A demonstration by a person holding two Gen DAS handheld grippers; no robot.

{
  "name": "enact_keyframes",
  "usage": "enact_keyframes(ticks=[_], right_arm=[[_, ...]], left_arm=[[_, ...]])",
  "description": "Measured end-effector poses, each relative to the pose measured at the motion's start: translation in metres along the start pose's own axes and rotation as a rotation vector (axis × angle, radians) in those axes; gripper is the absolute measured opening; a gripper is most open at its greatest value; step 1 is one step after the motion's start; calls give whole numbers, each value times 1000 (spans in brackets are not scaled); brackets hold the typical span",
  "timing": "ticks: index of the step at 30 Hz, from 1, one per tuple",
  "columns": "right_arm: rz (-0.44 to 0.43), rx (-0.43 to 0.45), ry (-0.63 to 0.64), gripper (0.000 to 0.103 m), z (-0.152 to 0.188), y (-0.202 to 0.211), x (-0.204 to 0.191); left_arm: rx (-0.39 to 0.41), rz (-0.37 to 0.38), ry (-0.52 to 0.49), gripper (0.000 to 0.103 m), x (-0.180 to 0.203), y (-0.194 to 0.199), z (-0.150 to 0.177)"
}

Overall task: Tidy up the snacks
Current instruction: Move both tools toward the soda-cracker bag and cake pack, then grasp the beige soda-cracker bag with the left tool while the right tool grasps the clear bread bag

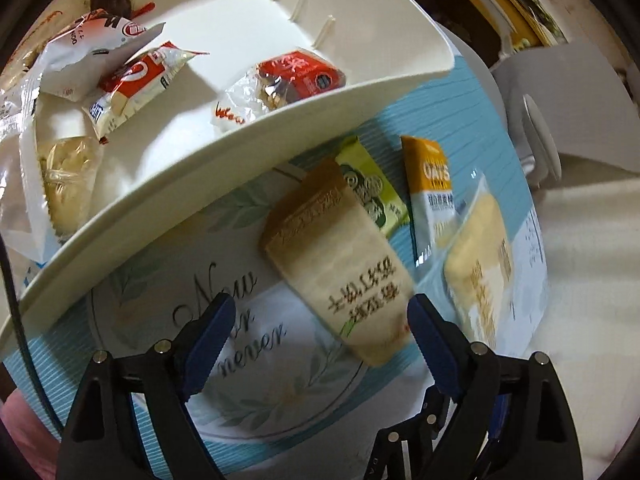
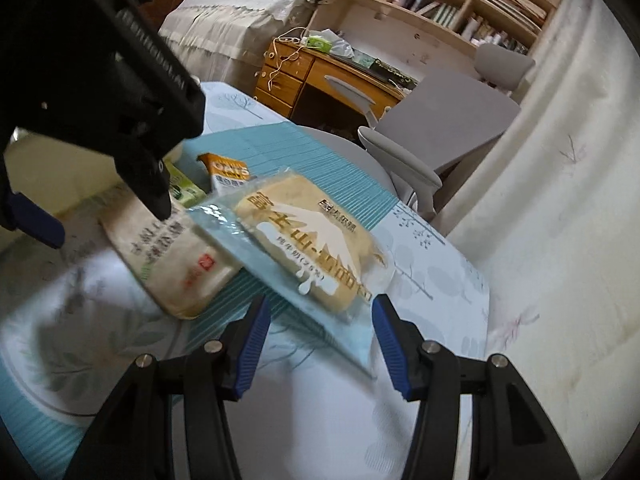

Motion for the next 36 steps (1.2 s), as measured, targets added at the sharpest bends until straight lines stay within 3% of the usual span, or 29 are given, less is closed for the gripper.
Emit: enact_keyframes(ticks=[9,13,14,17,27,30,36], right_arm=[[-20,3,20,53,1,-30,3],[-55,8,11,53,1,-36,4],[-67,7,6,51,2,-37,5],[-75,-13,-22,34,5,-41,10],[-121,-69,-98,10,12,-29,26],[-134,-85,-116,8,15,-23,27],[-149,-143,-197,7,28,-5,39]], left_arm=[[44,-45,50,91,16,-19,-12],[43,-113,66,91,20,-29,-14],[39,-125,68,91,20,-31,-13],[36,-153,74,91,24,-37,-13],[-16,-184,60,91,35,-45,-1],[-38,-224,88,94,24,-49,5],[-12,-209,103,96,28,-53,4]])
Point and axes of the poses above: each gripper's, at about its wrist camera, not at the fingertips, and y roughly against the way its jaws point, x to its right, z to its underside, the point moved 2 cm from there along -y, roughly the way its jaws point, and after that the axes turned 15 degrees about y, right-handed, at the moved point
